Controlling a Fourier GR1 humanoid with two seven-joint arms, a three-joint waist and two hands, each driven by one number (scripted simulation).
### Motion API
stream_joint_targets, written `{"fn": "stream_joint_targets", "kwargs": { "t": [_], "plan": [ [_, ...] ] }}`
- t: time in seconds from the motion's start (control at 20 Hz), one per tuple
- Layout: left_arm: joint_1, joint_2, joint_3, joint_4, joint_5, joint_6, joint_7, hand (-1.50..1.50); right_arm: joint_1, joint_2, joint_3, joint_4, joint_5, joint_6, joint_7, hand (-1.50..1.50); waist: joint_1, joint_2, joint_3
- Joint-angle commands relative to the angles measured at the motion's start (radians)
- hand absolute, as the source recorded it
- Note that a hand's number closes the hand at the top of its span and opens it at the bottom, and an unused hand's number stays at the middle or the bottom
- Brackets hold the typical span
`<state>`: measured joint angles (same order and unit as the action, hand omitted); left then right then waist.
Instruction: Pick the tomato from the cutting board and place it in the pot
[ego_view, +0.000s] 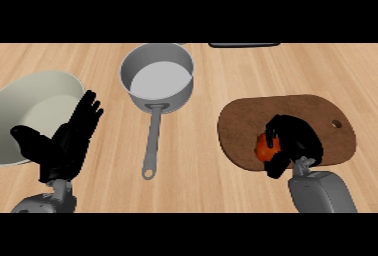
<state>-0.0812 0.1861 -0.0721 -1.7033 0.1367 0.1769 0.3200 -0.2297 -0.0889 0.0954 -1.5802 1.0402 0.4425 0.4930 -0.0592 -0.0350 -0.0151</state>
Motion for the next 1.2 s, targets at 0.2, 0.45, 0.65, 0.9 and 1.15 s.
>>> {"fn": "stream_joint_targets", "kwargs": {
  "t": [0.2,0.45,0.65,0.9,1.15],
  "plan": [
    [0.002,-0.001,-0.006,0.015,0.009,-0.023,-0.011,0.0,0.018,0.087,0.283,-0.299,0.2,-0.162,0.558,1.5,0.037,0.013,0.011],
    [-0.014,-0.006,-0.015,0.012,0.0,-0.026,-0.015,0.0,-0.069,0.088,0.545,-0.487,0.268,-0.115,0.831,1.5,0.055,0.018,0.012],
    [-0.047,0.009,0.003,0.014,0.014,-0.035,0.022,0.0,-0.262,0.088,0.624,-0.53,0.359,-0.027,0.899,1.5,0.065,0.023,0.011],
    [-0.04,-0.037,-0.04,0.018,-0.011,-0.019,-0.007,0.0,-0.523,0.088,0.608,-0.47,0.274,-0.021,0.94,1.5,0.085,0.026,0.011],
    [-0.081,-0.018,-0.016,0.051,-0.001,-0.04,-0.012,0.0,-0.666,0.088,0.514,-0.373,0.162,-0.081,0.956,1.5,0.098,0.029,0.01]
  ]
}}
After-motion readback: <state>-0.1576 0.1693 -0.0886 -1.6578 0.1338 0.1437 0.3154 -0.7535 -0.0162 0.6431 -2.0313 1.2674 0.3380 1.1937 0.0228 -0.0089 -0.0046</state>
